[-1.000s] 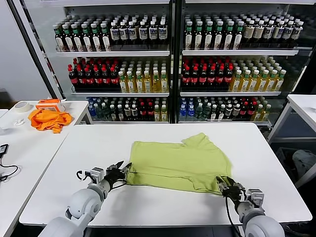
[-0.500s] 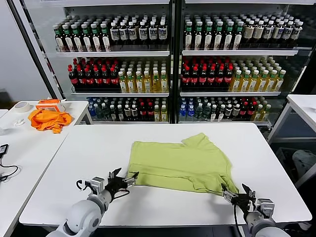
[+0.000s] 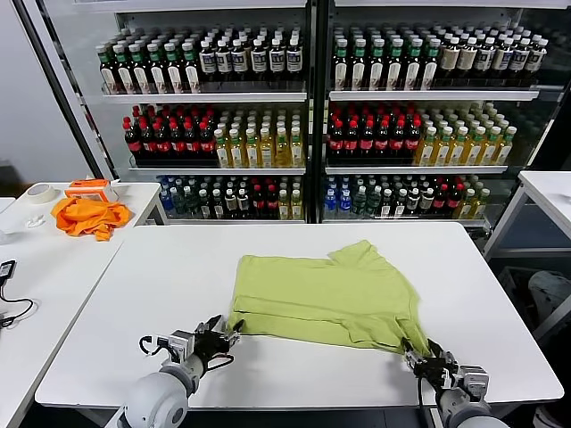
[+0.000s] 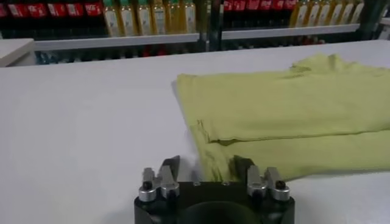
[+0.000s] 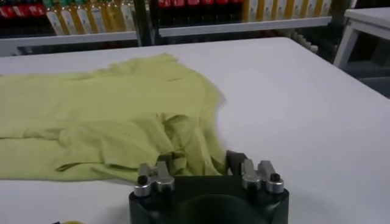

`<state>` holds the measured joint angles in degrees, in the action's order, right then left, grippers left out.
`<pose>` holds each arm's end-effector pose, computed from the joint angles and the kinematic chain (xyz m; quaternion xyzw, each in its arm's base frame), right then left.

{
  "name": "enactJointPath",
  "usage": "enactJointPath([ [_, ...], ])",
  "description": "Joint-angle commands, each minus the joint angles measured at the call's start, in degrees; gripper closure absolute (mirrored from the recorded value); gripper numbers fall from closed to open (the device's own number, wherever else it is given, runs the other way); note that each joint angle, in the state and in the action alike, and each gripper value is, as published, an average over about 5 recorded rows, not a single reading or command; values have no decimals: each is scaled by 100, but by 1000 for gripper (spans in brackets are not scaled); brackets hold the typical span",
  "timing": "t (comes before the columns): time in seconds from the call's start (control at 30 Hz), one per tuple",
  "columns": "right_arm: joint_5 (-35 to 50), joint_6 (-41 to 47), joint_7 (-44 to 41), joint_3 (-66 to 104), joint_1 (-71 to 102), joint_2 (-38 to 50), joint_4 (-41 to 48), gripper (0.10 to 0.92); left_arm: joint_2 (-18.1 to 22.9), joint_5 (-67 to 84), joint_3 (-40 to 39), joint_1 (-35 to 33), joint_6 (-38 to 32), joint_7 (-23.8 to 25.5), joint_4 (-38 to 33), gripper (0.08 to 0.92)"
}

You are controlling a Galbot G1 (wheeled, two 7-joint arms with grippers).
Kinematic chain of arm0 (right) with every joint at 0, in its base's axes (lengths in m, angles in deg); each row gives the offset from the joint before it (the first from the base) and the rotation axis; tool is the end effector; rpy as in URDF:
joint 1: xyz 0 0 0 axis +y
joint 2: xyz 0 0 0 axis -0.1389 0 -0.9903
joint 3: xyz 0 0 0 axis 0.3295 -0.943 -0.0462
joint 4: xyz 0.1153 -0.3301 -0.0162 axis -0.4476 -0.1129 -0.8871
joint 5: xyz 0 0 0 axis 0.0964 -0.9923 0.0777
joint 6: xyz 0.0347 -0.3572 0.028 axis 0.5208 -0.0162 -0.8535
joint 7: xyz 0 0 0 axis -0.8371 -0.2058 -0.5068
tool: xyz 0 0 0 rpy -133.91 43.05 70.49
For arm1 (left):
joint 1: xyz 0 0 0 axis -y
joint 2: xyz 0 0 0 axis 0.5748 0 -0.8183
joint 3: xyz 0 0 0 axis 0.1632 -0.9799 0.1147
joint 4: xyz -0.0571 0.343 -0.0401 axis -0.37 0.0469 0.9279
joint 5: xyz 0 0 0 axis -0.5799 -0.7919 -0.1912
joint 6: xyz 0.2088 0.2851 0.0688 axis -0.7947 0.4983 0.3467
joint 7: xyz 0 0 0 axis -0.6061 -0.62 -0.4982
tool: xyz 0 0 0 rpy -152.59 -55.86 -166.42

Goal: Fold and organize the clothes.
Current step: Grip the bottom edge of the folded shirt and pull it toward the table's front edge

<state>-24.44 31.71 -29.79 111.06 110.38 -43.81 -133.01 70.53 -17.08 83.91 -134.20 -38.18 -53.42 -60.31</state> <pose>0.2044 -0.0886 -0.2929 -0.0113 -0.9631 -0.0251 0.2679 0.2754 0.0213 -0.3059 -0.1319 -0.9475 -0.0301 0.2899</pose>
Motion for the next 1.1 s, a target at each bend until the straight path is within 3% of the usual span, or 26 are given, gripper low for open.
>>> enactJointPath([
  [0.03,-19,-9,6,-38,3,-28,31,656,54,-91,-74,-70,151,-109,-23,510],
  [0.3,9,-7,-38,26,322,26,-416,877,-71,-304,52,-332,122,-114,-399,744],
  [0.53,-13,62,-109,220,833,139,-1060,906,-303,-843,475,-1385,145,-128,-1338,911],
  [0.83,-342,10,-127,91,1387,152,-1218,906,-418,-1181,857,-2452,16,-471,-1948,918],
  [0.97,-510,25,-132,24,1392,113,-1199,903,-456,-989,949,-2393,71,-464,-1862,918],
  [1.1,-612,69,-139,-5,1433,73,-1282,841,-459,-772,936,-2283,145,-438,-1816,898],
])
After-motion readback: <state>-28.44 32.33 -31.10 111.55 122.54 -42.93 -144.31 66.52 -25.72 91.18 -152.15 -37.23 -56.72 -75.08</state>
